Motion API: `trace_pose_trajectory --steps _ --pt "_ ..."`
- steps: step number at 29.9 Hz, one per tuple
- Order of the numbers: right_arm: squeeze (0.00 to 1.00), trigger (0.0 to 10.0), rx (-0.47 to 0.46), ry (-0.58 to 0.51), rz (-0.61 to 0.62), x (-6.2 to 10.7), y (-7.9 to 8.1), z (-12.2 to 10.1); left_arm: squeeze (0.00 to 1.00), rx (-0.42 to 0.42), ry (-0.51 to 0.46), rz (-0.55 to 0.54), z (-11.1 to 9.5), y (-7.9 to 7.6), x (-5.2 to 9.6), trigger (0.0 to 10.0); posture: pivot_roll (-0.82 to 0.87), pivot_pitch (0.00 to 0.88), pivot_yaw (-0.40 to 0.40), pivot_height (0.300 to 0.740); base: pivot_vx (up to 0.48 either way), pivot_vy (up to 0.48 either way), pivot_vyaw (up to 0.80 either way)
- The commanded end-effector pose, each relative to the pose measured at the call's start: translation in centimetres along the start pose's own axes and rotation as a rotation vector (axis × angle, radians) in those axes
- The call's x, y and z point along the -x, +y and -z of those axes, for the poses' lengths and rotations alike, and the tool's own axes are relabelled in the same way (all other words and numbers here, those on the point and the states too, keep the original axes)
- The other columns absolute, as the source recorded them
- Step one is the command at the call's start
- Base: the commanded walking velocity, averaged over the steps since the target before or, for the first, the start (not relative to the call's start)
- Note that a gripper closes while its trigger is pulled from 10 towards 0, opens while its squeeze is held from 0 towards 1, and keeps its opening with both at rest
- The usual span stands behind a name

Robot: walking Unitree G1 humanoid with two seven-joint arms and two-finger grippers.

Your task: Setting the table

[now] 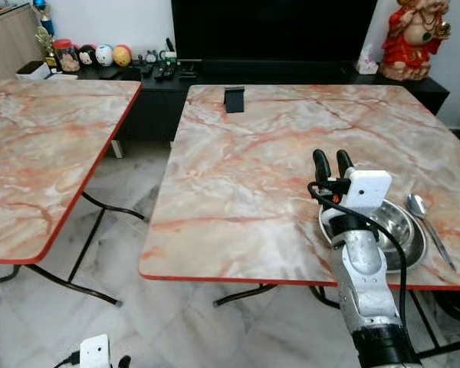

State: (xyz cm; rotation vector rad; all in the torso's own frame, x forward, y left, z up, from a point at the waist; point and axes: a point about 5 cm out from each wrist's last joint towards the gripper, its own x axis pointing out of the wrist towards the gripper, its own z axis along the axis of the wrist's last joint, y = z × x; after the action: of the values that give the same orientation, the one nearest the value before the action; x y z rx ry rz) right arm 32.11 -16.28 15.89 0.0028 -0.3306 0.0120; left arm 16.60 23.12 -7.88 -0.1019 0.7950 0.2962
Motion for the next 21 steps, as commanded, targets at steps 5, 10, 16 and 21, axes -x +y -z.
trace_pose_trajectory --steps 5,10,16,21 --pt "0.0 10.0 -0.005 -0.003 0.009 -0.05 -0.27 -0.16 0.0 0.004 0.008 0.001 -0.06 -0.2 -0.08 10.0 -0.1 0.0 0.013 0.719 0.0 0.416 0.0" --pt "0.0 10.0 -0.007 -0.003 0.005 -0.1 -0.17 -0.18 0.0 0.002 0.012 0.003 0.12 -0.18 -0.01 10.0 -0.1 0.0 0.015 0.719 0.0 0.0 0.0" --pt "0.0 10.0 -0.01 -0.002 0.0 -0.08 -0.06 -0.14 0.0 -0.001 0.015 0.005 0.34 -0.1 0.08 10.0 -0.1 0.0 0.017 0.719 0.0 0.235 0.0" --pt "0.0 10.0 -0.011 0.001 -0.002 -0.02 -0.01 -0.07 0.0 -0.006 0.017 0.008 0.36 -0.05 0.08 10.0 -0.1 0.0 0.021 0.719 0.0 0.0 0.0"
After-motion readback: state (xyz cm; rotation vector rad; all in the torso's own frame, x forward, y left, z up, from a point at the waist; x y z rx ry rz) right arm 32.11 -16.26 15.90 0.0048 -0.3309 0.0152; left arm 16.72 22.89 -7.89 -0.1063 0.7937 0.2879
